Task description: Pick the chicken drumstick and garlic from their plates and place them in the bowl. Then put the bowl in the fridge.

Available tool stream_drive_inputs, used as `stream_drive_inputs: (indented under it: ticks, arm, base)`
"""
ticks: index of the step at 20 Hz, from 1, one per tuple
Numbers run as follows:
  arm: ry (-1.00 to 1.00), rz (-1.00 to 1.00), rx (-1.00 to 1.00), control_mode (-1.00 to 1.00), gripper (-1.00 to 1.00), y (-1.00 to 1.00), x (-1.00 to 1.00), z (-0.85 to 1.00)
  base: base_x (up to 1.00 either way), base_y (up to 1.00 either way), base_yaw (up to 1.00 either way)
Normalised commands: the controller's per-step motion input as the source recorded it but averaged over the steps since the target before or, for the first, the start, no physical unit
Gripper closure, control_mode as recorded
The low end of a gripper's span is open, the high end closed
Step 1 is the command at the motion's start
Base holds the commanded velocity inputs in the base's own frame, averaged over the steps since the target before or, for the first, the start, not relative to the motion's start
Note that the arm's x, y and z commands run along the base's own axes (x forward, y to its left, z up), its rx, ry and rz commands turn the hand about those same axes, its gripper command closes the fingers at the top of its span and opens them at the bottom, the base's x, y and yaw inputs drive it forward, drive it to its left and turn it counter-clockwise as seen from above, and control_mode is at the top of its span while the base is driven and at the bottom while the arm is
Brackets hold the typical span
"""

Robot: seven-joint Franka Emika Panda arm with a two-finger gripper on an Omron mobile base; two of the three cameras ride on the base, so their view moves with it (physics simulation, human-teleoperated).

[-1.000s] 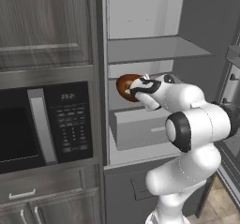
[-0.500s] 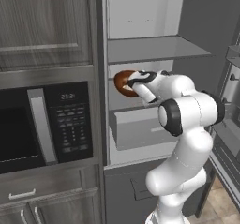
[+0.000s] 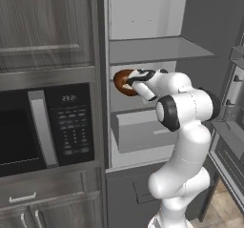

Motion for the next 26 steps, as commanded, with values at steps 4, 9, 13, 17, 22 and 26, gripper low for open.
stream_drive_inputs:
  ticks: [4, 9, 13, 17, 22, 26]
  arm:
    - [0.02, 0.05, -0.06, -1.00, -1.00, 0.07, 0.15, -0.18]
    - [0.00, 0.06, -0.04, -1.00, -1.00, 0.01, -0.04, -0.11]
    - [-0.05, 0.02, 0.00, -1.00, -1.00, 0.00, -0.26, -0.06]
    - [-0.17, 0.00, 0.00, -1.00, -1.00, 0.00, -0.40, 0.03]
    - [-0.24, 0.00, 0.00, -1.00, -1.00, 0.00, -0.41, 0.17]
    - [-0.05, 0.00, 0.00, -1.00, -1.00, 0.00, -0.50, 0.15]
  base:
    - [0.00, 0.00, 0.00]
    - [0.00, 0.00, 0.00]
    - [0.00, 0.00, 0.00]
    - [0.00, 0.00, 0.00]
    - [0.00, 0.00, 0.00]
    - [0.00, 0.00, 0.00]
